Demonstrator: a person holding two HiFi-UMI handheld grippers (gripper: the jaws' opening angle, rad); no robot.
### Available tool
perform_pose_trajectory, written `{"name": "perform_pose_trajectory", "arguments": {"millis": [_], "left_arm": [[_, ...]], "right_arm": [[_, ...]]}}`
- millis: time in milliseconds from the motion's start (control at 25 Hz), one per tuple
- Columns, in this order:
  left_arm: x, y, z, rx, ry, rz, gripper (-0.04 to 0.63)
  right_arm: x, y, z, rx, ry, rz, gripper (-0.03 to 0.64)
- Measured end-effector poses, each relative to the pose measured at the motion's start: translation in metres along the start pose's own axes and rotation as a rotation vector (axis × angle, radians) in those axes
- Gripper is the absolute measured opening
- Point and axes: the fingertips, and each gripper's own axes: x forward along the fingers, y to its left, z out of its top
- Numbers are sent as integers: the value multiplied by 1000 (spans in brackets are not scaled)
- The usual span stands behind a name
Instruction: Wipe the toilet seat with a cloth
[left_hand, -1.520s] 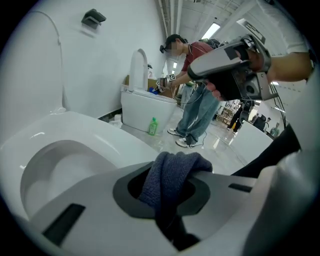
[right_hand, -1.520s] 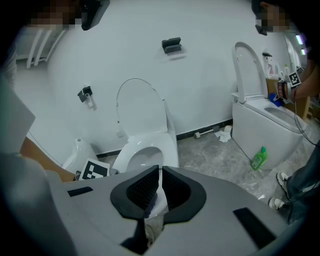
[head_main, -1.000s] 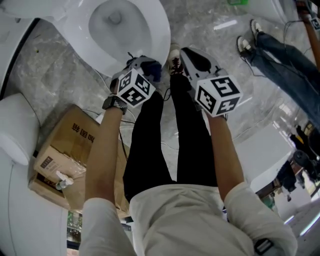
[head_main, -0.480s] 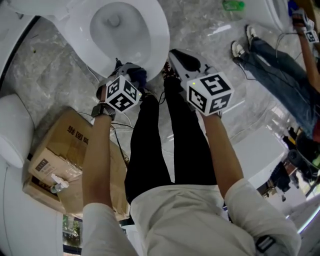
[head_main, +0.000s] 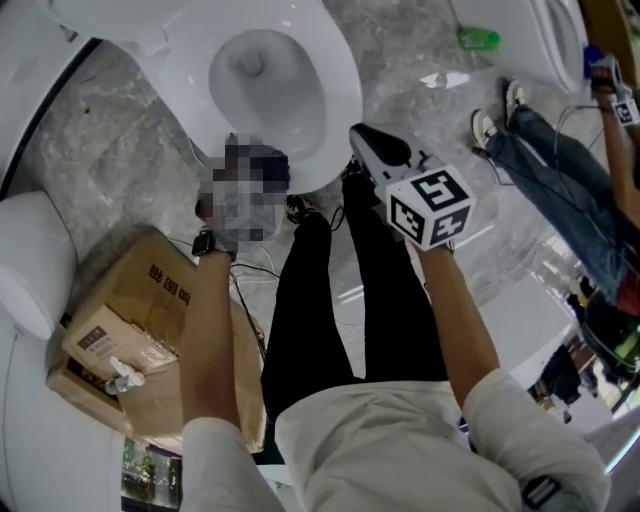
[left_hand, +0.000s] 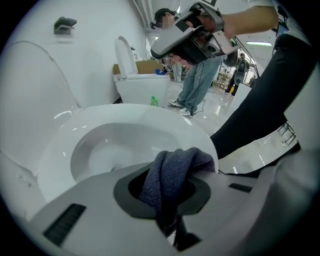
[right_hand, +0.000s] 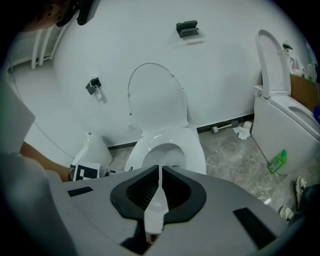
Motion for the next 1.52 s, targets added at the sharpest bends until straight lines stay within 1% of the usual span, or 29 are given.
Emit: {"name": "perform_pose_trajectory", "arguments": {"millis": [160, 360, 560, 720, 960, 1200, 1360, 1520], "left_arm": [[-4, 23, -8, -7, -6, 83, 32], [-7, 53, -18, 17, 27, 138, 32], [-15, 87, -30, 14, 57, 195, 32], [-13, 109, -33, 30, 91, 221, 31], [-14, 146, -35, 4, 112, 256, 32], [-12, 175, -34, 34, 127, 263, 32], [-9, 201, -32, 83, 137, 275, 32], [-5, 220, -24, 101, 137, 266, 31]], "right_arm": [[8, 2, 11, -4, 1, 13, 41], [19, 5, 21, -26, 10, 27, 41], [29, 8, 26, -32, 29, 38, 41], [38, 9, 32, -36, 32, 47, 41], [48, 6, 38, -42, 44, 57, 41], [56, -7, 52, -37, 50, 60, 41], [64, -15, 63, -42, 56, 69, 41], [67, -25, 70, -42, 61, 71, 41]]}}
